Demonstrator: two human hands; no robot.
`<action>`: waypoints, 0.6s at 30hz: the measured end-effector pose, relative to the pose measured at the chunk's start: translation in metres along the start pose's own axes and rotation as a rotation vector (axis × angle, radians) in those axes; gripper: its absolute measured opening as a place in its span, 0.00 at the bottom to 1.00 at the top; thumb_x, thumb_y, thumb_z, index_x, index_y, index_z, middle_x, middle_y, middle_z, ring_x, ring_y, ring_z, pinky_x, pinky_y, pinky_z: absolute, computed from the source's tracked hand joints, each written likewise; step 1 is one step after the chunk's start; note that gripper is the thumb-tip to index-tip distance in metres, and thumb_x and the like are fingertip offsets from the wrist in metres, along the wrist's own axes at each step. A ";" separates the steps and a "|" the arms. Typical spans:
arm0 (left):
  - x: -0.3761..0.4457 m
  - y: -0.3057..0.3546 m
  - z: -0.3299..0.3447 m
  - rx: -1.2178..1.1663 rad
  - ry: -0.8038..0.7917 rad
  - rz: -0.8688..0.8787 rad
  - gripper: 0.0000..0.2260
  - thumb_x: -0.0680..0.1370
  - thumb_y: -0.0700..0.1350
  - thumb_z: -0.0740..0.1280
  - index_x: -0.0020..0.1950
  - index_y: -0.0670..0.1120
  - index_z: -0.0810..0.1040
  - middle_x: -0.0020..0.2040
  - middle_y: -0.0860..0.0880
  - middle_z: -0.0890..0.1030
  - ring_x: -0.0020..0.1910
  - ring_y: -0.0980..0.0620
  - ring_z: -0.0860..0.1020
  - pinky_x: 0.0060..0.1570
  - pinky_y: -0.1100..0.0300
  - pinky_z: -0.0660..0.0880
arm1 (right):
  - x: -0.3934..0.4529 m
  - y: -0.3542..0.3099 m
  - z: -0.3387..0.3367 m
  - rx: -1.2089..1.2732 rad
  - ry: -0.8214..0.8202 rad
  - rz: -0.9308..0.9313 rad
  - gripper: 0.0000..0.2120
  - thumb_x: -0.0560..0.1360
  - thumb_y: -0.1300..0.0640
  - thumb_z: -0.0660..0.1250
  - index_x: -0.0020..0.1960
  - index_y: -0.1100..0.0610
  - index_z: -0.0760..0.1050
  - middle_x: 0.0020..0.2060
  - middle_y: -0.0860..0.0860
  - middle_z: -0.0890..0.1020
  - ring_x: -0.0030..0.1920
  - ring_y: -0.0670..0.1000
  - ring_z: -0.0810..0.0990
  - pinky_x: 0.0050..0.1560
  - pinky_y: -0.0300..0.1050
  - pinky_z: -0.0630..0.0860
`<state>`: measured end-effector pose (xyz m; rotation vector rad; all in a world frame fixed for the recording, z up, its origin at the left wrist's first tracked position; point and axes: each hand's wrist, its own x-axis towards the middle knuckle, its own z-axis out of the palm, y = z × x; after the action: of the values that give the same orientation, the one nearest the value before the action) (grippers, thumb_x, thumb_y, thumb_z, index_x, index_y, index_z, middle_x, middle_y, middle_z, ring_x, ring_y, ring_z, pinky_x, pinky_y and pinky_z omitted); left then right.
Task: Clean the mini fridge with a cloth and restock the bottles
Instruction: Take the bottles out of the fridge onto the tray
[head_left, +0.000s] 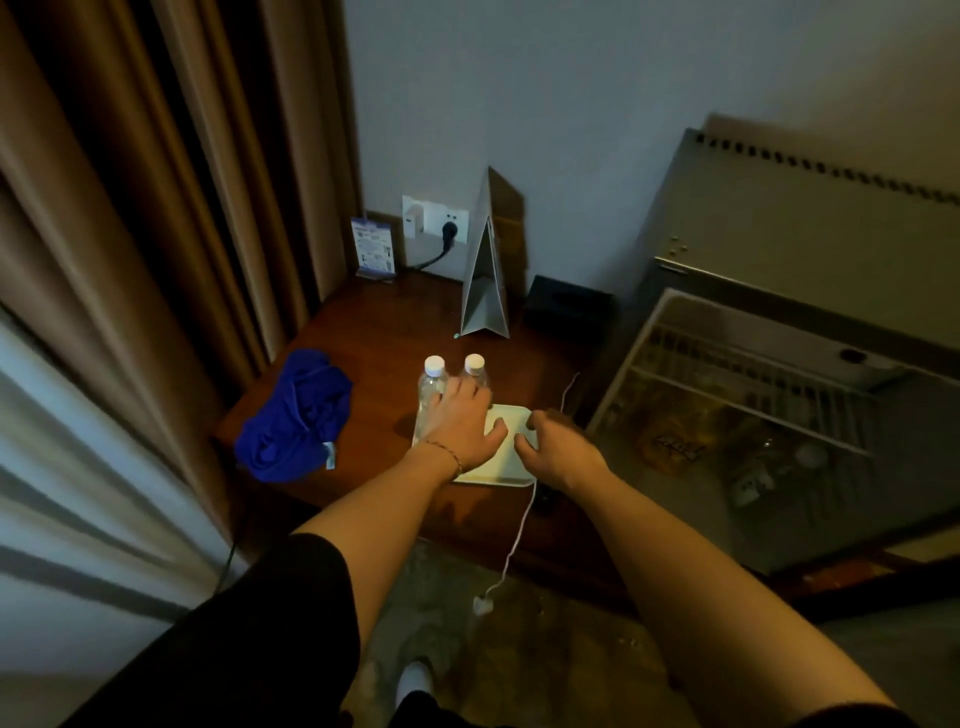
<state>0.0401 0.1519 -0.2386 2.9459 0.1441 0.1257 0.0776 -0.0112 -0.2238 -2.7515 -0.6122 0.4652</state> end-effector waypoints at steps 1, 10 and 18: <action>-0.005 0.006 0.002 -0.021 -0.040 0.005 0.21 0.78 0.60 0.58 0.63 0.48 0.73 0.67 0.46 0.71 0.66 0.46 0.68 0.63 0.48 0.70 | -0.007 0.006 -0.002 0.003 0.003 -0.002 0.18 0.81 0.45 0.60 0.65 0.56 0.72 0.58 0.55 0.77 0.52 0.54 0.78 0.53 0.51 0.78; -0.064 0.137 0.004 -0.103 -0.158 0.027 0.20 0.79 0.58 0.61 0.64 0.45 0.73 0.62 0.43 0.73 0.63 0.43 0.70 0.59 0.47 0.73 | -0.133 0.111 -0.035 -0.088 0.127 0.018 0.20 0.82 0.45 0.59 0.64 0.59 0.72 0.61 0.59 0.74 0.57 0.60 0.76 0.54 0.53 0.75; -0.081 0.229 0.003 -0.146 -0.143 0.115 0.21 0.79 0.58 0.63 0.64 0.44 0.73 0.61 0.43 0.72 0.63 0.42 0.70 0.60 0.46 0.72 | -0.189 0.175 -0.054 -0.059 0.224 0.125 0.22 0.82 0.44 0.59 0.67 0.59 0.70 0.63 0.58 0.72 0.58 0.60 0.76 0.52 0.55 0.77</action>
<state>-0.0194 -0.0808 -0.2034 2.8044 -0.0523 -0.0571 -0.0018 -0.2597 -0.1870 -2.8550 -0.4063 0.1632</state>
